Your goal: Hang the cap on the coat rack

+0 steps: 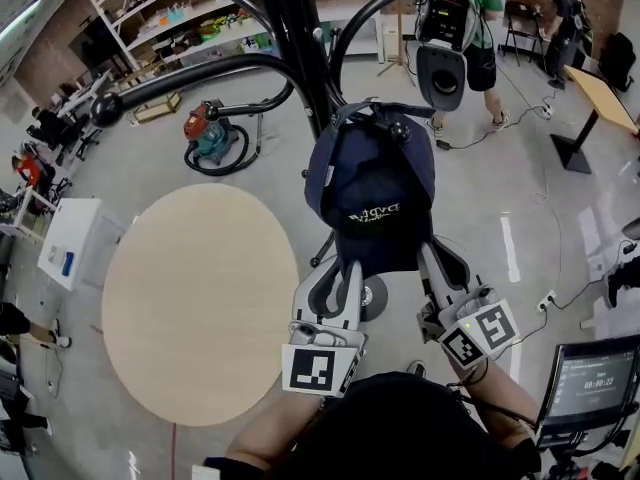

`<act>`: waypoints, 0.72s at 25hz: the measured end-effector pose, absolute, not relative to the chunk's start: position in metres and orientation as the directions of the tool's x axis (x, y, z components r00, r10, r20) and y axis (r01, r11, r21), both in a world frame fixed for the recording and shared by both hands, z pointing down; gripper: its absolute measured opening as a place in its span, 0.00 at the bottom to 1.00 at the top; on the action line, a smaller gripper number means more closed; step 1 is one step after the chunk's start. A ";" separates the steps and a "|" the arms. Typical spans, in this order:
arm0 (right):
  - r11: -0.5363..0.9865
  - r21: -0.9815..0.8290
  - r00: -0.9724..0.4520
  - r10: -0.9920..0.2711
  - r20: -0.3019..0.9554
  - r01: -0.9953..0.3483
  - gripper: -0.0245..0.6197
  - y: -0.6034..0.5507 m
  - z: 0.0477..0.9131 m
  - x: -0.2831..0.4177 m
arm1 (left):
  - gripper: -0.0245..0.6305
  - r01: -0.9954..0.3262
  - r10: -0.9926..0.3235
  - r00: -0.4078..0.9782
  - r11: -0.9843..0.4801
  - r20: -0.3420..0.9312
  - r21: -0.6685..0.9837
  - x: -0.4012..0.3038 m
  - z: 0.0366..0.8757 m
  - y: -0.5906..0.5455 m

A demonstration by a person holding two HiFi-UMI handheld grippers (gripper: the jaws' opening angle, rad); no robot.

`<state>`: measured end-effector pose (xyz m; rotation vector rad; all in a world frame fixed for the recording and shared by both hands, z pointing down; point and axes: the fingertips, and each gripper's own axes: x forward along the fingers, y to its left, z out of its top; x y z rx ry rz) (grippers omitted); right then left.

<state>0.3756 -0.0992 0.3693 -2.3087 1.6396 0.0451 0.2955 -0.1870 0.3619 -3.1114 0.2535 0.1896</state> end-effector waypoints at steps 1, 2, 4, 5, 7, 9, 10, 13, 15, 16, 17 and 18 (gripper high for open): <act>-0.286 -0.231 0.333 -0.921 -0.201 -0.930 0.09 -0.102 0.369 0.376 | 0.13 -0.176 -0.174 0.977 -0.984 -0.123 -0.005 0.295 0.361 -0.188; -0.274 -0.233 0.321 -0.925 -0.201 -0.933 0.09 -0.104 0.370 0.377 | 0.13 -0.189 -0.186 0.975 -0.982 -0.125 -0.006 0.294 0.361 -0.189; -0.249 -0.237 0.298 -0.933 -0.202 -0.939 0.09 -0.107 0.371 0.379 | 0.13 -0.212 -0.210 0.970 -0.977 -0.123 -0.006 0.293 0.363 -0.189; -0.239 -0.238 0.288 -0.936 -0.202 -0.941 0.09 -0.108 0.372 0.380 | 0.13 -0.221 -0.219 0.969 -0.975 -0.118 -0.004 0.293 0.364 -0.189; -0.221 -0.239 0.271 -0.941 -0.201 -0.946 0.09 -0.111 0.373 0.382 | 0.13 -0.238 -0.236 0.965 -0.971 -0.110 0.001 0.294 0.366 -0.190; -0.205 -0.238 0.255 -0.946 -0.201 -0.949 0.09 -0.113 0.373 0.383 | 0.13 -0.256 -0.255 0.960 -0.967 -0.116 0.000 0.294 0.365 -0.192; -0.197 -0.238 0.247 -0.948 -0.201 -0.951 0.09 -0.113 0.372 0.383 | 0.13 -0.266 -0.263 0.957 -0.964 -0.121 -0.003 0.293 0.363 -0.191; -0.176 -0.236 0.225 -0.953 -0.200 -0.956 0.09 -0.112 0.369 0.387 | 0.13 -0.289 -0.285 0.950 -0.957 -0.128 -0.009 0.295 0.360 -0.188; -0.167 -0.238 0.216 -0.957 -0.195 -0.957 0.09 -0.111 0.369 0.391 | 0.13 -0.297 -0.295 0.949 -0.955 -0.114 -0.006 0.298 0.362 -0.185; -0.165 -0.238 0.213 -0.958 -0.190 -0.957 0.09 -0.111 0.369 0.392 | 0.13 -0.301 -0.299 0.949 -0.954 -0.104 -0.003 0.299 0.364 -0.185; -0.163 -0.237 0.210 -0.960 -0.185 -0.958 0.09 -0.111 0.370 0.394 | 0.13 -0.303 -0.302 0.949 -0.953 -0.093 0.001 0.301 0.366 -0.184; -0.161 -0.233 0.205 -0.962 -0.180 -0.959 0.09 -0.111 0.372 0.396 | 0.13 -0.307 -0.306 0.948 -0.952 -0.086 0.003 0.302 0.369 -0.185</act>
